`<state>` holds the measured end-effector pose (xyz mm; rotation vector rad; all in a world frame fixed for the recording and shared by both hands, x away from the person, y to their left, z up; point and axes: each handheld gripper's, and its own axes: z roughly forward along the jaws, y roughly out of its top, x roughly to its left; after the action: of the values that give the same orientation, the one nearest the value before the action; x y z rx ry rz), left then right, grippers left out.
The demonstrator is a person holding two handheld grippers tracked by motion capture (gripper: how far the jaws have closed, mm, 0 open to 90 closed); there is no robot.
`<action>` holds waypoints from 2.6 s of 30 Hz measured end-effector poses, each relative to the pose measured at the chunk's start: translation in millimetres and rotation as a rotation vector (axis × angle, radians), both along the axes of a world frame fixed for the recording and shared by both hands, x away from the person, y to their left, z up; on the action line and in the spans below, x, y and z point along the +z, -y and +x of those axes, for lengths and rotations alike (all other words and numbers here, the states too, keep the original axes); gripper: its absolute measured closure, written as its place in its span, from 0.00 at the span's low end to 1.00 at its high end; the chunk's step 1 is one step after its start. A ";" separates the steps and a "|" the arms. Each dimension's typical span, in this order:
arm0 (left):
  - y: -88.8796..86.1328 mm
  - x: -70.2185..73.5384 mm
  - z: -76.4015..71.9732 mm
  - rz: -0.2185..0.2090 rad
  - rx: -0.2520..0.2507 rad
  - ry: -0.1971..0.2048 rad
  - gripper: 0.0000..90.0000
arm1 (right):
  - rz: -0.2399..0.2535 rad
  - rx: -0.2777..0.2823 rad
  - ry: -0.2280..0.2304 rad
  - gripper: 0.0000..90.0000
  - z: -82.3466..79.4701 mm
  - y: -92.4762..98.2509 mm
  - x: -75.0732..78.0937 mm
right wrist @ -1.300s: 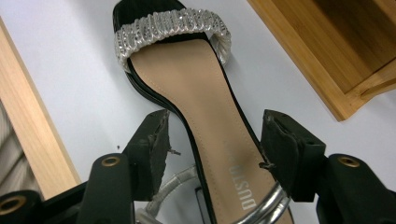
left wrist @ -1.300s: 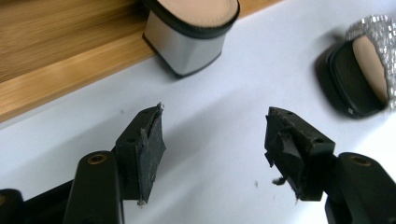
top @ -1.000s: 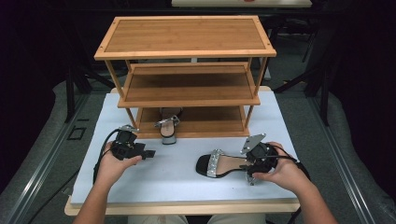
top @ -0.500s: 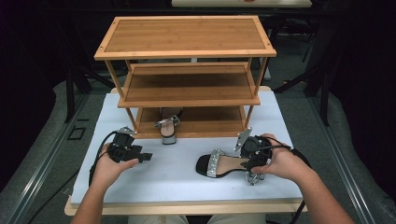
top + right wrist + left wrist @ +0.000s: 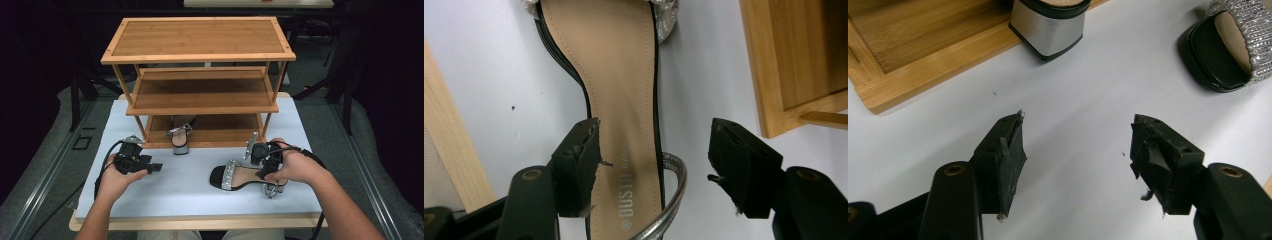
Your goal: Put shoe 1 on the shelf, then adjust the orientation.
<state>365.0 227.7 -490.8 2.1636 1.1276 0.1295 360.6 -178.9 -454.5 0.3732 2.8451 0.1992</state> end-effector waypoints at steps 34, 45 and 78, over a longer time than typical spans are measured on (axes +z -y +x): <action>-2.4 -5.2 2.1 0.000 0.013 -0.013 0.42 | -0.150 -0.034 -0.240 0.39 18.7 -16.2 -56.1; -3.4 -5.9 2.1 -0.003 0.020 -0.013 0.42 | -0.170 -0.039 -0.233 0.44 21.3 -19.8 -62.9; -3.7 -8.0 3.2 -0.002 0.024 -0.023 0.42 | -0.055 -0.058 -0.194 0.46 19.3 -9.6 -41.4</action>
<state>368.2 231.4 -498.9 2.1557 1.1662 0.1140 379.9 -169.3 -495.8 0.4880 3.0175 0.0771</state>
